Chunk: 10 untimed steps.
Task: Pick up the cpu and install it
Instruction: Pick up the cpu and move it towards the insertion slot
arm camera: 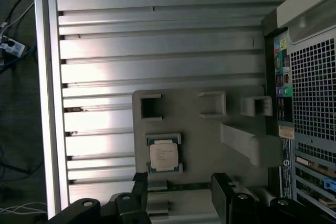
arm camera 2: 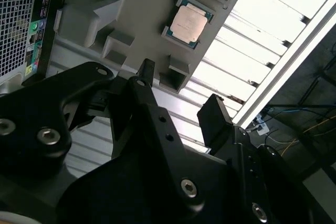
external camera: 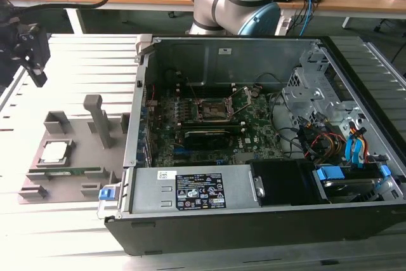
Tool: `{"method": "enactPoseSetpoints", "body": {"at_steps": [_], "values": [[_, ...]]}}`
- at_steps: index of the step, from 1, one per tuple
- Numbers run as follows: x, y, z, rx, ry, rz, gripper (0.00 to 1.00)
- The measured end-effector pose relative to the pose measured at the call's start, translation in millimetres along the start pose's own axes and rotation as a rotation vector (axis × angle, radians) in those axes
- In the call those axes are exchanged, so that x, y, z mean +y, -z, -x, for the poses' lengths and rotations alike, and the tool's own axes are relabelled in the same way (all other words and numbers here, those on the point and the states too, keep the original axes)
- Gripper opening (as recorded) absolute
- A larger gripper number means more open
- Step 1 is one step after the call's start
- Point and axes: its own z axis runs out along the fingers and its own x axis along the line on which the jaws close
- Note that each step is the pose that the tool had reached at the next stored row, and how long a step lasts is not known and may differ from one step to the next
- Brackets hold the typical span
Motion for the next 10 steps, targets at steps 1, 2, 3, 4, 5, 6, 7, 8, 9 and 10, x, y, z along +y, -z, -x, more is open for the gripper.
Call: {"method": "enactPoseSetpoints", "body": {"at_steps": [1, 2, 3, 4, 5, 6, 7, 8, 9, 10], "values": [[0.0, -0.8, 0.0, 0.0001, 0.0, 0.0, 0.6], [0.0, -2.7, -0.1, 0.0001, 0.0, -0.0001, 0.6], [0.0, -4.7, -0.1, 0.0001, 0.0, 0.0, 0.6], [0.0, -6.8, -0.2, 0.0, 0.0, 0.0, 0.6], [0.0, -9.1, -0.2, 0.0, 0.0, 0.0, 0.6], [0.0, -10.5, -0.3, 0.0, 0.0, 0.0, 0.6], [0.0, -11.7, -0.3, 0.0, 0.0, 0.0, 0.6], [0.0, -12.5, -0.3, 0.0, 0.0, 0.0, 0.6], [0.0, -13.5, -0.4, 0.0, 0.0, 0.0, 0.6], [0.0, -14.4, -0.4, 0.0, 0.0, 0.0, 0.6]]}}
